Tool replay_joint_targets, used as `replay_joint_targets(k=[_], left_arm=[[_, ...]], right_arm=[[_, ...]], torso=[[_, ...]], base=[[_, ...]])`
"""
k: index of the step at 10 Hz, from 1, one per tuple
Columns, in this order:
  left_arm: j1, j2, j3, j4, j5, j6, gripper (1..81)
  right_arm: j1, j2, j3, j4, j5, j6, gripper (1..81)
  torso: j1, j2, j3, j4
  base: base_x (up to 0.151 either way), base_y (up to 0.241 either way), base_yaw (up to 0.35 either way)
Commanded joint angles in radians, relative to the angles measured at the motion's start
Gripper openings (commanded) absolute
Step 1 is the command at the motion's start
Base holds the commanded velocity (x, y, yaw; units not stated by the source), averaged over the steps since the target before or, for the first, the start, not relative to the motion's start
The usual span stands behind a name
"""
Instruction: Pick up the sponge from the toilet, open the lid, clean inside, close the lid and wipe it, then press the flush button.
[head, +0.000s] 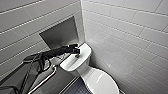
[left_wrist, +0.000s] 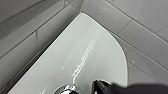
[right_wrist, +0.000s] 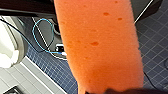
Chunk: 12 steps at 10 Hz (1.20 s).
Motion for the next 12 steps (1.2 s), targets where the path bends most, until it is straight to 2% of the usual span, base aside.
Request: replay_joint_targets(k=[1, 12], left_arm=[[-0.176, -0.024, -0.022, 0.033, 0.035, 0.002, 1.0], [-0.116, 0.01, -0.115, 0.097, 0.035, 0.003, 1.0]], right_arm=[[-0.034, 0.01, 0.01, -0.01, -0.072, 0.0, 1.0], [-0.029, 0.017, 0.013, -0.016, -0.072, -0.003, 1.0]], torso=[[0.0, 0.0, 0.0, 0.0], [0.0, 0.0, 0.0, 0.0]], base=[[0.0, 0.0, 0.0], [0.0, 0.0, 0.0]])
